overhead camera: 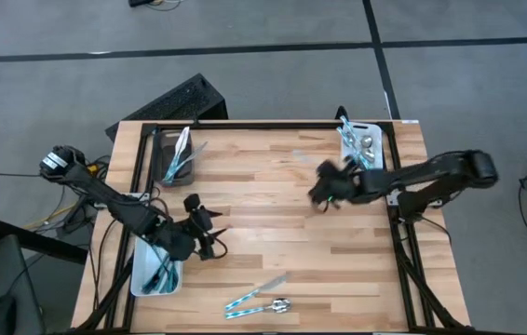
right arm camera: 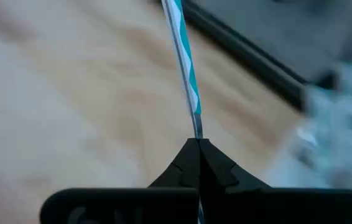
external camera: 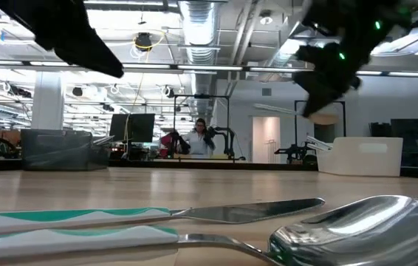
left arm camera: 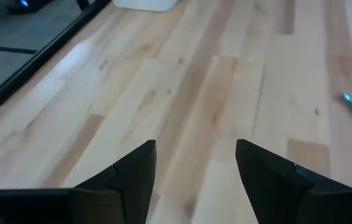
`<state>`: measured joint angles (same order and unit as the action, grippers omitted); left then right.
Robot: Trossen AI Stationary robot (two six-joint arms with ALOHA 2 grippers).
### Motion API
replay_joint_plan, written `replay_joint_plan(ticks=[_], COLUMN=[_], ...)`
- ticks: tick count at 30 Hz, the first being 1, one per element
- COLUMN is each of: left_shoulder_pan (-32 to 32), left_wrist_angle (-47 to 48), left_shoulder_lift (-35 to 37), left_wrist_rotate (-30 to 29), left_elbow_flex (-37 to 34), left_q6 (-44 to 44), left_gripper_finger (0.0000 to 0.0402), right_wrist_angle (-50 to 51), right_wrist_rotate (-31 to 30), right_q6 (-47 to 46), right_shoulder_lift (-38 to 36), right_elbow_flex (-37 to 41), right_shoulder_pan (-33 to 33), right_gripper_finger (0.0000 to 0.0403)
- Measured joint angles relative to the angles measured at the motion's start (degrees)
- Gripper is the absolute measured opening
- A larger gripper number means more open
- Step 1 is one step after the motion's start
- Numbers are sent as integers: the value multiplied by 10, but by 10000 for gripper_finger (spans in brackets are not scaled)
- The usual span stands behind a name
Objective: Sort silverware by color (type)
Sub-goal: Put the blue white spoon into the right white bin, then put the blue white knife into the black bin
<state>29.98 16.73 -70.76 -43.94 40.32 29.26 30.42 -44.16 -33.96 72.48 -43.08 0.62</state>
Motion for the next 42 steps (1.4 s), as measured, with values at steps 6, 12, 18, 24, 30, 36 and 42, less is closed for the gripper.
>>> replay_joint_plan(ticks=[6, 12, 18, 24, 30, 36, 42], left_shoulder_pan=[-40, -56, -56, -56, -43, -26, 9], left_wrist_angle=[-49, -47, -47, -89, -238, -315, -318], left_shoulder_lift=[0, 0, -1, -34, -132, -224, -287], left_wrist_rotate=[0, 15, 36, 126, 190, 254, 285], left_elbow_flex=[-14, -14, -14, -13, -14, 10, 70], left_q6=[-20, -1, 14, 8, -39, -58, -25], left_gripper_finger=[208, 208, 208, 208, 208, 208, 208], right_wrist_angle=[-29, -37, -32, -50, -101, -116, -120], right_wrist_rotate=[-13, -2, 43, 121, 211, 216, 163], right_q6=[48, 89, 96, 105, 92, 11, -72], right_shoulder_lift=[-102, -134, -132, -138, -141, -123, -101], right_elbow_flex=[89, 121, 125, 125, 125, 124, 124], right_shoulder_pan=[152, 256, 305, 289, 182, 11, -108], right_gripper_finger=[20, 52, 94, 143, 160, 144, 136])
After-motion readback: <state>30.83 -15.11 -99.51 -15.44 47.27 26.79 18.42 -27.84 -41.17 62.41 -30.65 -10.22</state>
